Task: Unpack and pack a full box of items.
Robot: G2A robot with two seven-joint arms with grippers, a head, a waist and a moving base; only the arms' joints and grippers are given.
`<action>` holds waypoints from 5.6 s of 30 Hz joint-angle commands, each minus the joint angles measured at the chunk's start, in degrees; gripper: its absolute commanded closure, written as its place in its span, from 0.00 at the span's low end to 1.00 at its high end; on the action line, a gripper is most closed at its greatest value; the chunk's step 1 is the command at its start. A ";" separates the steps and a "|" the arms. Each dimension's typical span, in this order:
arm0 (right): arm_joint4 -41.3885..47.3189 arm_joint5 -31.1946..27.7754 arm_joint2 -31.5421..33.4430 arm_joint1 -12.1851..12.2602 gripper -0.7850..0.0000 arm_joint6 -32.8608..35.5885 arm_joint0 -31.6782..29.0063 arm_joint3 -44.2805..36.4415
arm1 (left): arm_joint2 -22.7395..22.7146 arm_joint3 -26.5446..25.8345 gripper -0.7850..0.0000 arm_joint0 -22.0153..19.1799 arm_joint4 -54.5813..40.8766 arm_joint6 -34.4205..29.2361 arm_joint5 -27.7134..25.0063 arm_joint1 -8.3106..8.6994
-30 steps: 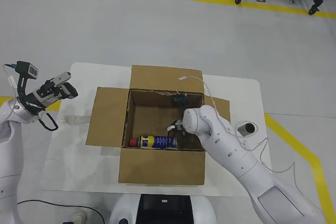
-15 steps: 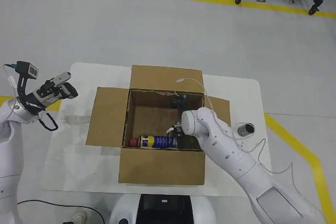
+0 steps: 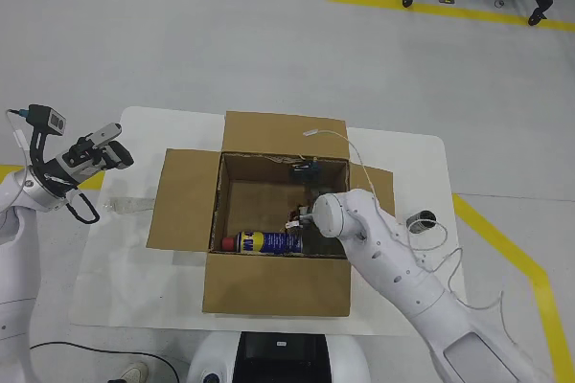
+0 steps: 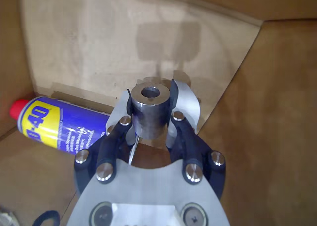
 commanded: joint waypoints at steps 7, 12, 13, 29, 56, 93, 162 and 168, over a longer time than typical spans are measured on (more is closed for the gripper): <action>4.31 -7.51 6.57 1.57 1.00 -2.39 -4.71 -7.77 | 0.00 0.00 0.00 0.00 0.00 0.00 0.00 0.00; 7.39 -11.03 10.44 2.42 1.00 -2.41 -7.09 -13.24 | 0.00 0.00 0.00 0.00 0.00 0.00 0.00 0.00; 7.97 -11.84 11.02 2.56 1.00 -2.51 -7.50 -14.12 | 0.00 0.00 0.00 0.00 0.00 0.00 0.00 0.00; 11.23 -18.37 13.72 3.34 1.00 -3.05 -8.76 -16.64 | 0.00 0.00 0.00 0.00 0.00 0.00 0.00 0.00; 11.23 -18.37 13.72 3.34 1.00 -3.05 -8.76 -16.64 | 0.00 0.00 0.00 0.00 0.00 0.00 0.00 0.00; 9.17 -46.69 28.86 7.76 1.00 -19.91 -29.18 -36.39 | 0.00 0.00 0.00 0.00 0.00 0.00 0.00 0.00; -14.94 -54.81 52.13 10.48 1.00 -72.09 -65.35 -31.15 | 0.00 0.00 0.00 0.00 0.00 0.00 0.00 0.00; -20.70 -52.39 48.75 10.29 1.00 -79.33 -64.67 -26.32 | 0.00 0.00 0.00 0.00 0.00 0.00 0.00 0.00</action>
